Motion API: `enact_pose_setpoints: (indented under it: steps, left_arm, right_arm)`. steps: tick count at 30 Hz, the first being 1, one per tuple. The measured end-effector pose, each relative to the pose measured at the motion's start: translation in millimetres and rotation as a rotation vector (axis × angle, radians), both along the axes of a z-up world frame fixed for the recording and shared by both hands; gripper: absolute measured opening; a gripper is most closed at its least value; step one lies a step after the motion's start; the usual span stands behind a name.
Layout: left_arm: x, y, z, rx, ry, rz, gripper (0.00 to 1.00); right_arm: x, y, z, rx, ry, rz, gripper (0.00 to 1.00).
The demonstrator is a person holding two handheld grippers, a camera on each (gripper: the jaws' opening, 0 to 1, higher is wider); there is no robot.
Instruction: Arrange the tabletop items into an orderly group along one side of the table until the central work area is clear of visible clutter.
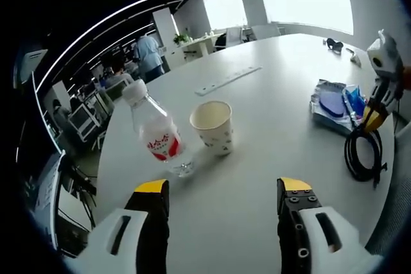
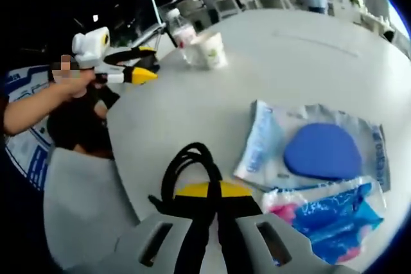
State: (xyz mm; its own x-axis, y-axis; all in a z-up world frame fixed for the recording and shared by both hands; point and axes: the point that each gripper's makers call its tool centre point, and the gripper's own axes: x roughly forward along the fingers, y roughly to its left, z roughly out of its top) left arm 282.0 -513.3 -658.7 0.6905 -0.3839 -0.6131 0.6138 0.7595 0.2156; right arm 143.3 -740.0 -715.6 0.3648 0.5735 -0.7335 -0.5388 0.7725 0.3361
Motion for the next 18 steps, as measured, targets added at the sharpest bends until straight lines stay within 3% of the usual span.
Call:
enact_pose_setpoints:
  steps: [12, 18]
  left_arm:
    - [-0.9, -6.4, -0.1, -0.002, 0.001, -0.015, 0.67]
    - [1.1, -8.5, 1.3, -0.008, -0.003, -0.014, 0.67]
  right_arm:
    - [5.0, -5.6, -10.2, -0.111, -0.102, 0.084, 0.0]
    - [7.7, -8.5, -8.4, -0.106, -0.122, 0.085, 0.03]
